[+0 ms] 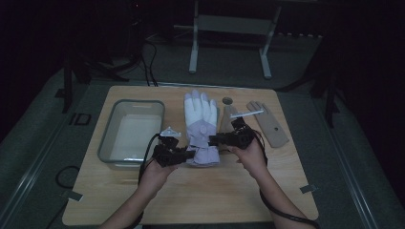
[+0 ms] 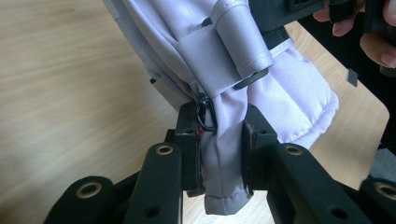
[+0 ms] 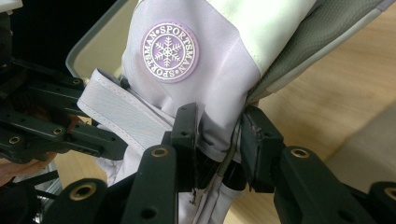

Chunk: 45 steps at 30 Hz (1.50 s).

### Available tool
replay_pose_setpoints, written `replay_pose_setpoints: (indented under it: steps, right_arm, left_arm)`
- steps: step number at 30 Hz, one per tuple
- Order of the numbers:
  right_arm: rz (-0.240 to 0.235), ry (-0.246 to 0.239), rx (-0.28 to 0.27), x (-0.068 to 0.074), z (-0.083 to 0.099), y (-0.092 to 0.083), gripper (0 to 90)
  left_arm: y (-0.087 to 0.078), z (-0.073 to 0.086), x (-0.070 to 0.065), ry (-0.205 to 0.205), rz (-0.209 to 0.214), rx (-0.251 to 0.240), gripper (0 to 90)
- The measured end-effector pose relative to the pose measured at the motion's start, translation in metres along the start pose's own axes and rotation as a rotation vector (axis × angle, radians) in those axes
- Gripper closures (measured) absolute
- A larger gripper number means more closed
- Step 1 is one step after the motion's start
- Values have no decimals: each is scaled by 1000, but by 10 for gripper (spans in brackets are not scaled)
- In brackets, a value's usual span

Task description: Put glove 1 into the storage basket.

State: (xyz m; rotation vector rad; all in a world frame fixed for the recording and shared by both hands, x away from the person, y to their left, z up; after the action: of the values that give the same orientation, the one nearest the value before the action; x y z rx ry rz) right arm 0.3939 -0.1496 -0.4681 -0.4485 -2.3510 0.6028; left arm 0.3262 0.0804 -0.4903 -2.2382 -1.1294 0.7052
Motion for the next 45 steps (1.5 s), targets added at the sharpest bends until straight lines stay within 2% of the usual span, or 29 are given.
replay_pose_setpoints:
  steps: [4,19,26,33,38,45]
  right_arm:
    - [-5,-16,-3,7,-12,7,690]
    - [-36,-55,15,32,-49,43,693]
    - [-58,-82,21,46,-67,64,693]
    - [-69,-98,38,58,-83,91,697]
    - [-77,-105,45,67,-91,113,700]
    - [-88,-104,58,77,-101,149,701]
  left_arm:
    - [-11,-6,10,16,-14,0,729]
    - [-47,-11,49,-2,-51,2,730]
    - [-68,-14,69,20,-81,4,729]
    - [-84,-12,94,22,-117,22,728]
    - [-95,-7,115,2,-123,41,728]
    - [-107,3,143,-23,-166,65,729]
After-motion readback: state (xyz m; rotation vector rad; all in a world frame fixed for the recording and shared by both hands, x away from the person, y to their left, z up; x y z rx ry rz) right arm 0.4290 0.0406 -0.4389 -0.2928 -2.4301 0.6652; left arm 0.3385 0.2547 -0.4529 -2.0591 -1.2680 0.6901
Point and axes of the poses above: each handheld gripper's, and its own axes: y roughly forward along the jaws, z roughly out of its underside, x roughly to its left, the point moved 2 cm from there along y, roughly forward along the jaws, and after that the axes turned 11 degrees about -z, right-handed, at the moved point
